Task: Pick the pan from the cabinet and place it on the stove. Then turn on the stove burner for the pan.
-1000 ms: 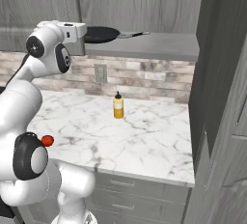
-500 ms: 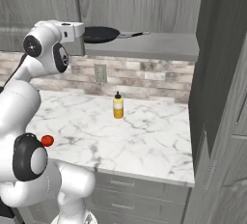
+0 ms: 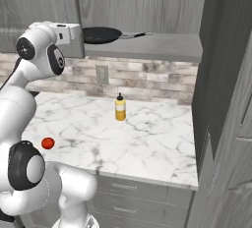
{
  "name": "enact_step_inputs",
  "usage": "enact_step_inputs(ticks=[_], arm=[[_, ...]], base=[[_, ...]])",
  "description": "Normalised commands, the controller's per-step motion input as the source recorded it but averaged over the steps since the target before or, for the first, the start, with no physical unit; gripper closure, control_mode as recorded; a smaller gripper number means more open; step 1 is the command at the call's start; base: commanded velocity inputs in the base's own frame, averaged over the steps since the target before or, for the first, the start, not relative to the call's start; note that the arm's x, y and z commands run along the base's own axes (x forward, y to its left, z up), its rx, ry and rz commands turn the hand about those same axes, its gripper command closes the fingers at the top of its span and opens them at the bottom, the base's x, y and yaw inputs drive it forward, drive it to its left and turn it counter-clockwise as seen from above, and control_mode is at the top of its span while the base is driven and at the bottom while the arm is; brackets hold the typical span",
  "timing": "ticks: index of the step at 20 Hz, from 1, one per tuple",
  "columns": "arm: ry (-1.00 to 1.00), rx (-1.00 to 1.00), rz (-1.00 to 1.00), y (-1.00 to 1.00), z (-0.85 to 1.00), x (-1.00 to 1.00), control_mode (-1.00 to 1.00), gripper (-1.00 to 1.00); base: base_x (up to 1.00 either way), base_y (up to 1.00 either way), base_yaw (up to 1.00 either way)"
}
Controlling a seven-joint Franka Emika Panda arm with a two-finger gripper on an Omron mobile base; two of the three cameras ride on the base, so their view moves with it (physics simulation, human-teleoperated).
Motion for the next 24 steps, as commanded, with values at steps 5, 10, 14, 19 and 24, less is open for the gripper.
enact_step_inputs(ticks=[5,10,14,19,24], arm=[[0.0,0.0,0.0,0.56,0.0,-0.37,-1.0,1.0],[0.0,0.0,0.0,0.57,0.0,-0.46,-1.0,1.0],[0.0,0.0,0.01,0.37,-0.01,-0.65,-1.0,1.0],[-0.01,0.0,0.0,0.39,0.0,-0.69,-1.0,1.0],[0.0,0.0,0.0,0.41,0.0,-0.72,-1.0,1.0]], base=[[0.0,0.0,0.0],[0.0,0.0,0.0],[0.0,0.0,0.0],[0.0,0.0,0.0],[0.0,0.0,0.0]])
